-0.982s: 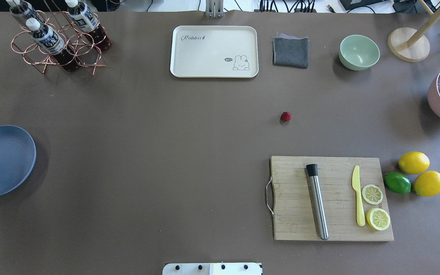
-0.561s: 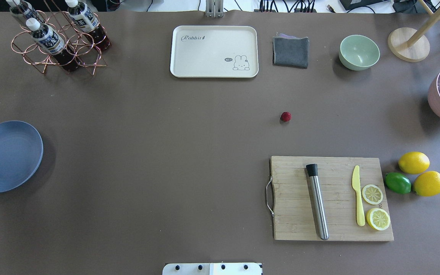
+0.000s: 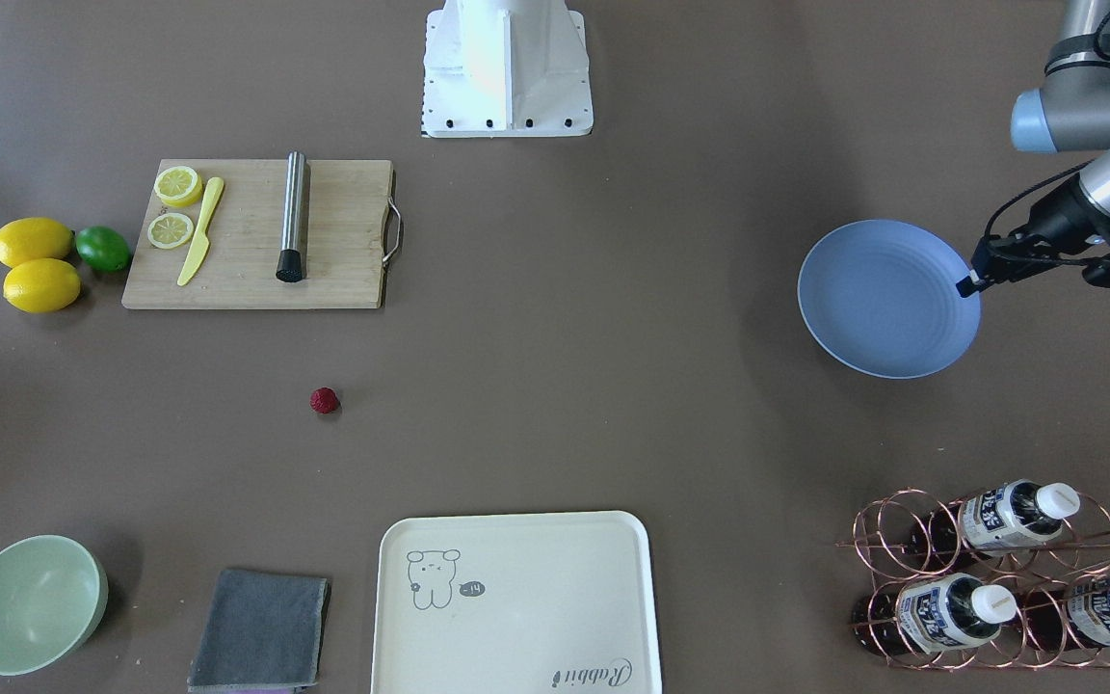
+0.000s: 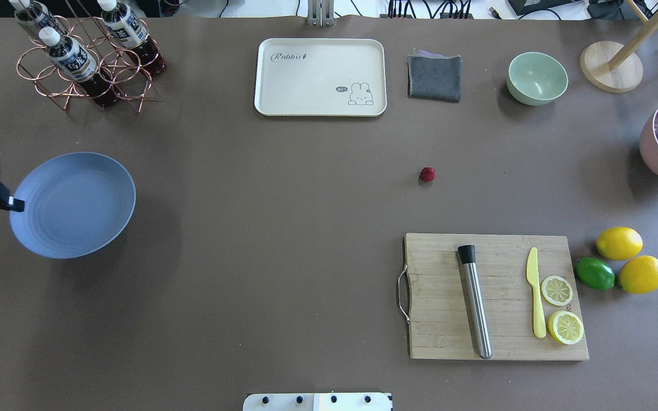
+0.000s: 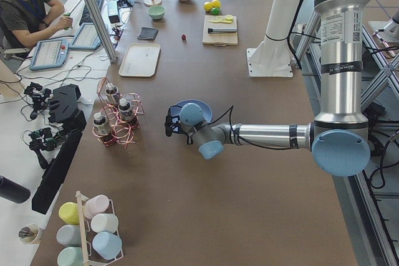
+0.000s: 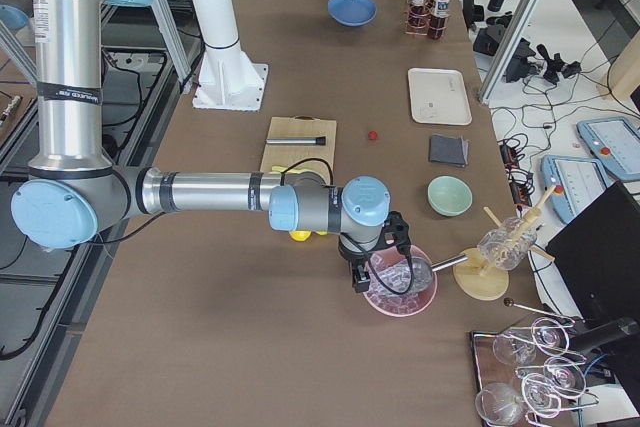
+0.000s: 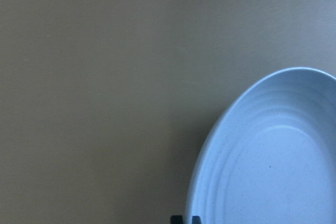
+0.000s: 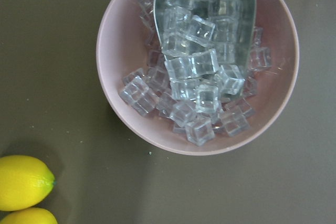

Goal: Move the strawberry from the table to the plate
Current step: 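Hook the blue plate rim with the left gripper and drag it toward the table center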

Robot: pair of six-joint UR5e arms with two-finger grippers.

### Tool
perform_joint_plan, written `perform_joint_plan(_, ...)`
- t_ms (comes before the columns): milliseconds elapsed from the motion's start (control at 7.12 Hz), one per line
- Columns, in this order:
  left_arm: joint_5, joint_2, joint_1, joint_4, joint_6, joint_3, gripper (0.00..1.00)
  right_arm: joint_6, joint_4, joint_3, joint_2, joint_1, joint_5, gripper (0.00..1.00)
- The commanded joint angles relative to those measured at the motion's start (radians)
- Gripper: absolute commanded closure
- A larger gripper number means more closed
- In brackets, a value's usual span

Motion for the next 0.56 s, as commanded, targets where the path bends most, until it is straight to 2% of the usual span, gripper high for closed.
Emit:
perform_joint_plan(0, 0.156, -0.095, 0.189, 0.126, -0.281, -0.153, 1.00, 0.286, 0.001, 0.087, 0.059, -0.155, 0.045, 0.00)
perform_joint_plan(140, 0.253, -0.179, 0.269, 0.249, -0.329, -0.196, 1.00, 0.414, 0.001, 0.129, 0.102, -0.240, 0.047, 0.00)
perform_joint_plan(421, 0.376, -0.351, 0.410, 0.375, -0.471, -0.191, 1.00, 0.606, 0.003, 0.145, 0.221, -0.393, 0.037, 0.00)
